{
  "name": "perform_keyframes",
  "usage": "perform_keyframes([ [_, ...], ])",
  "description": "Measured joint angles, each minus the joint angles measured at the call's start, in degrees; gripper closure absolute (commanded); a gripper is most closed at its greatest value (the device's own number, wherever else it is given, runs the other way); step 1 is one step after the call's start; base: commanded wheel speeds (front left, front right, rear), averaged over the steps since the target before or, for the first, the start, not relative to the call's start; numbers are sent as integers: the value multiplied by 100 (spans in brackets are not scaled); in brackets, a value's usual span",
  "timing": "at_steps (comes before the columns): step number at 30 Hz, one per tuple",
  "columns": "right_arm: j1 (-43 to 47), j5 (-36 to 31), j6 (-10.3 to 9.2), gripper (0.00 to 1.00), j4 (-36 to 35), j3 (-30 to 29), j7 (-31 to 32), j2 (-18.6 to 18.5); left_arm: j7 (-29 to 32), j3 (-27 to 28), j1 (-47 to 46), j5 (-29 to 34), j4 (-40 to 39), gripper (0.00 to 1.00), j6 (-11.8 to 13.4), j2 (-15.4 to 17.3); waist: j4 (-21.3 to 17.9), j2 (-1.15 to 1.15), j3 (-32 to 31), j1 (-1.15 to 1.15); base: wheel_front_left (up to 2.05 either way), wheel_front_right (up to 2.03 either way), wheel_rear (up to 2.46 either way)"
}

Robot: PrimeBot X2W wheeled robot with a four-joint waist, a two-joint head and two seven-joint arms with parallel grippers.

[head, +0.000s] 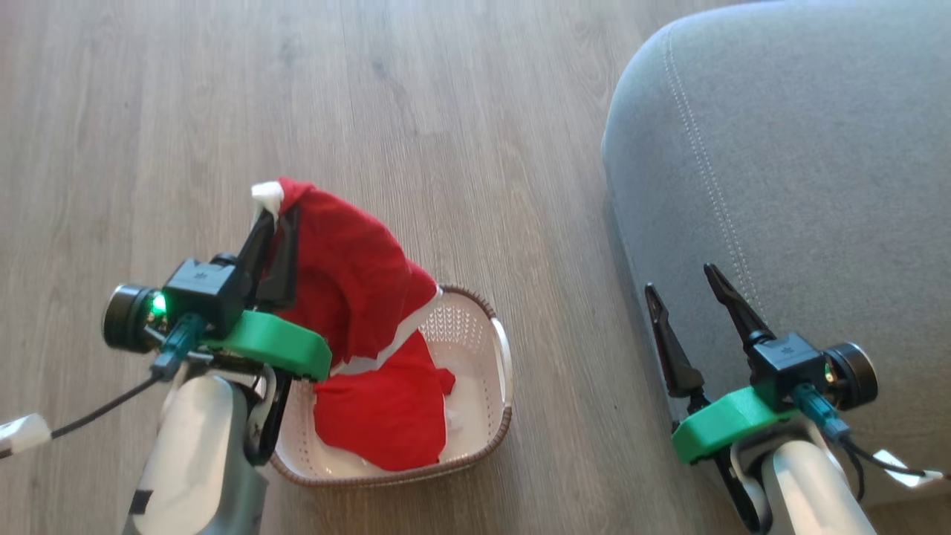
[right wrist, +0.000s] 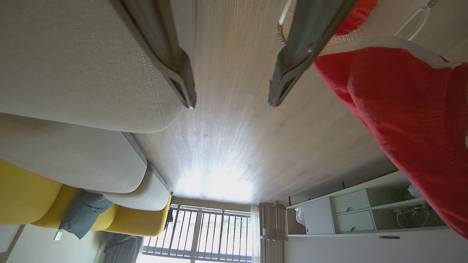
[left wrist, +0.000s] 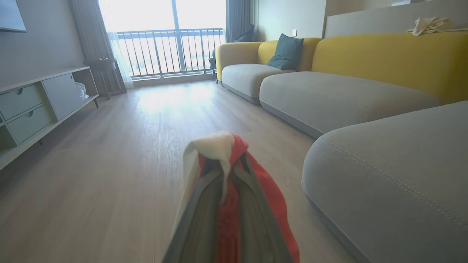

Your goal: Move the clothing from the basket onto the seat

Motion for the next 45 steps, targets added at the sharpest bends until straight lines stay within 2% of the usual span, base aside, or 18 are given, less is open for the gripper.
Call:
perform_keyframes([
  [7,197,12,0,0,-8,4,0,0,-1,155,68,-118,-755,100,-189,-80,-11,0,-283,0,0,0,0],
  [17,365,26,0,0,-30,8,0,0,-43,107,24,-646,-1927,100,-177,-89,-21,0,-472,0,0,0,0],
  [21,365,26,0,0,-33,7,0,0,-44,-146,-193,-704,-2377,100,-83,-88,-23,0,-491,0,0,0,0],
  [25,365,24,0,0,-42,42,0,0,-44,-738,-238,-726,-2677,100,-23,-91,-27,0,-496,0,0,0,0],
  [28,365,24,0,0,-42,37,0,0,-44,-904,-215,-879,-2740,100,59,-90,-44,0,-506,0,0,0,0],
  [34,365,25,0,0,-86,4,0,0,-44,-1217,-12,-976,-2832,100,70,-88,-24,0,-448,0,0,0,0],
  [45,364,-2,0,0,-97,-42,0,0,-44,-1221,-15,-1068,-2847,100,167,-87,19,0,-411,1,0,0,0],
])
